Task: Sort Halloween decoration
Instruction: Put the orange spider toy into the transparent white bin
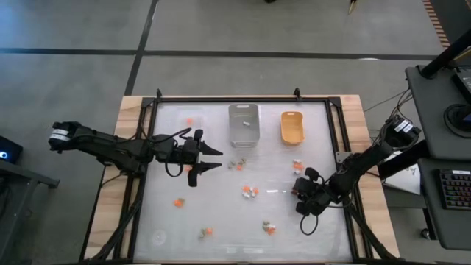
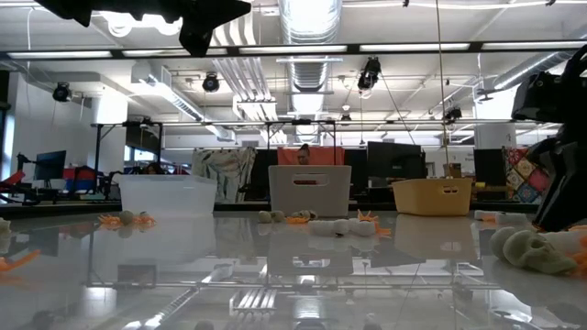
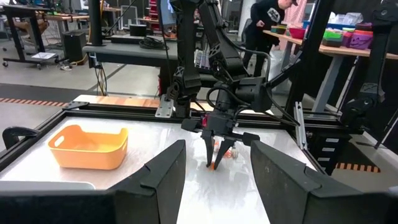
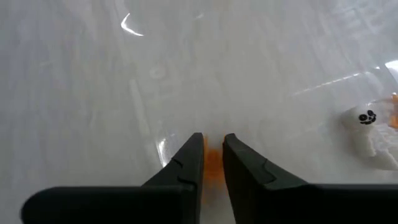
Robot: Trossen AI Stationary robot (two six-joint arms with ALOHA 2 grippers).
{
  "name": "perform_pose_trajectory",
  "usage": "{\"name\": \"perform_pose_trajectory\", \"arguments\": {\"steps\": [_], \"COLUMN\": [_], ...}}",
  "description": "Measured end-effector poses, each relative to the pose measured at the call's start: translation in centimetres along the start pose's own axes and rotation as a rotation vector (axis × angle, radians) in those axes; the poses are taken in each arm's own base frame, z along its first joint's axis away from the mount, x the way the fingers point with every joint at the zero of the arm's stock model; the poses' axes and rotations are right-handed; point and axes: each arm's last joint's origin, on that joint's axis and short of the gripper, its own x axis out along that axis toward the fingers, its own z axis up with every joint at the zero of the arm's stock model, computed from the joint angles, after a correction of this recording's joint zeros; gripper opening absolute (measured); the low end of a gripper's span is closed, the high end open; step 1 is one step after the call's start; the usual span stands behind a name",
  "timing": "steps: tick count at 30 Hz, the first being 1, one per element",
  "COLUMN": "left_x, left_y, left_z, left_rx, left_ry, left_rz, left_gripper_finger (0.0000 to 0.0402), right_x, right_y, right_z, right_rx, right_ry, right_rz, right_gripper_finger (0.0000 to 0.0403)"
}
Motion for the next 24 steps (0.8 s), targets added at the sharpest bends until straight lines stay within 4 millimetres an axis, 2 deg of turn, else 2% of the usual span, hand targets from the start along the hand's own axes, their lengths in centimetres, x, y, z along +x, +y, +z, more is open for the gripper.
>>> {"name": "perform_pose_trajectory", "arguments": {"steps": [8, 24], "left_x": [0.0, 0.0], "left_y": [0.0, 0.0], "left_z": [0.0, 0.0], "left_rx": [0.000, 0.000], "left_ry": [0.000, 0.000], "left_rz": [0.000, 0.000], "left_gripper_finger": [0.0165, 0.0165], "right_x": [-1.8, -5.0], "right_y": [-0.4, -1.2], "right_z": [1.1, 3.1], "right_rx": [0.044, 0.123], "right_ry": [-0.114, -0.358], "right_rz": [0.032, 0.081], "right_gripper_finger": [0.0028, 0.0027]}}
